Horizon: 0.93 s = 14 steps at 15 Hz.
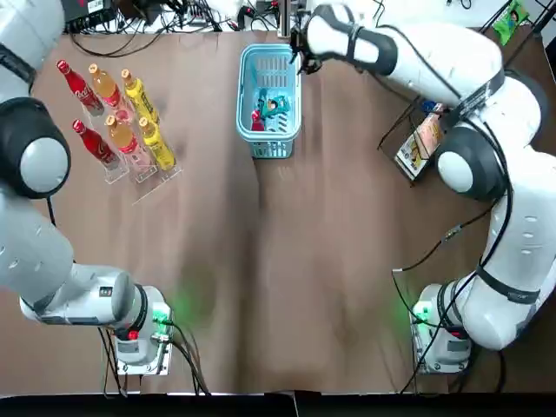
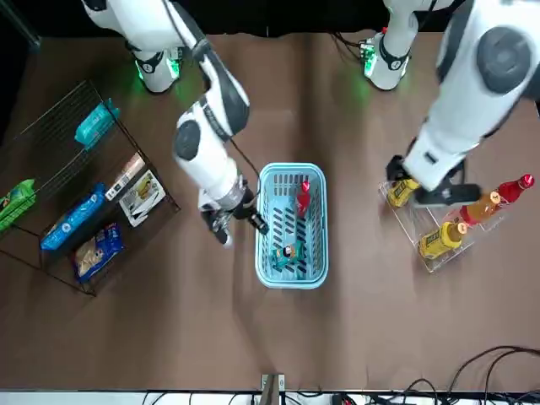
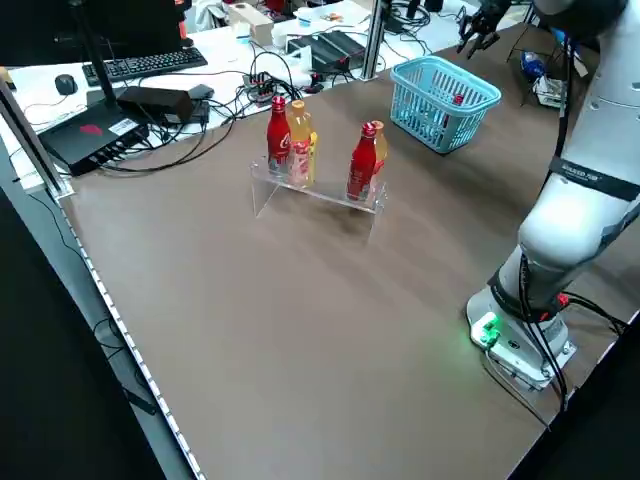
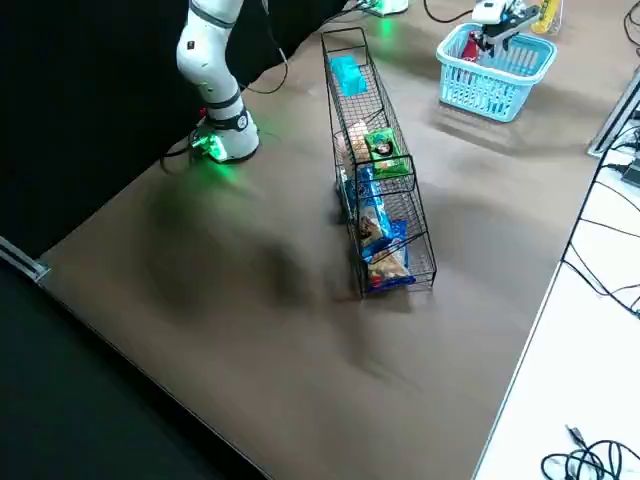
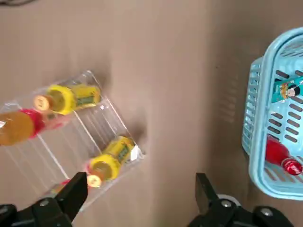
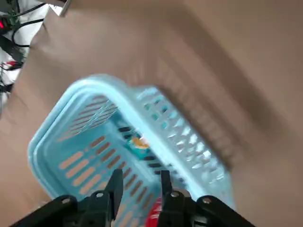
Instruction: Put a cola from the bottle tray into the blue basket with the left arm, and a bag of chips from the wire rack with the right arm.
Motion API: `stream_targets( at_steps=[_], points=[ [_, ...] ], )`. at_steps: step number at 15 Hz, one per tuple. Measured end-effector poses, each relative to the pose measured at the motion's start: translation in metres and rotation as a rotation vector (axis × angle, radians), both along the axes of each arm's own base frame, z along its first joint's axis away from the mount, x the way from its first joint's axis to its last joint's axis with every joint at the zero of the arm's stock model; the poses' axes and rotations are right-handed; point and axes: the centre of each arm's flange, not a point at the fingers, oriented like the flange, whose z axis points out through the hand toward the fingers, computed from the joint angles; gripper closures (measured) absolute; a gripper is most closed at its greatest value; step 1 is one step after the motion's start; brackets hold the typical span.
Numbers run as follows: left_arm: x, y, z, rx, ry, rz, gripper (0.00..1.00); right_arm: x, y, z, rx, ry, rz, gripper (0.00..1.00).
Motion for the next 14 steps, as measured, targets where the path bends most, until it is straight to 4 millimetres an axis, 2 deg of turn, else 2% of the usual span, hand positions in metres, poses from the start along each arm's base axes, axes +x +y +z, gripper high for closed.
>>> stream_targets(
  at_steps=[3, 5, 8, 11, 14],
  points=[
    [-0.02, 0.048, 0.045, -0.109, 0.0, 0.026, 0.0, 0.017, -0.054, 0.04, -0.031, 0.003, 0.127, 0.6],
    [-0.034, 0.066, 0.061, -0.136, -0.002, 0.014, 0.0, 0.018, -0.088, 0.076, -0.039, -0.004, 0.198, 0.6],
    [-0.043, 0.069, 0.059, -0.133, 0.027, -0.001, 0.0, 0.015, -0.145, 0.127, -0.048, -0.011, 0.285, 0.6],
    [-0.044, 0.066, 0.052, -0.129, 0.05, -0.006, 0.0, 0.007, -0.217, 0.178, -0.066, -0.046, 0.399, 0.59],
    [-0.043, 0.069, 0.047, -0.082, 0.053, -0.005, 0.0, -0.003, -0.279, 0.213, -0.127, -0.092, 0.481, 0.53]
  ],
)
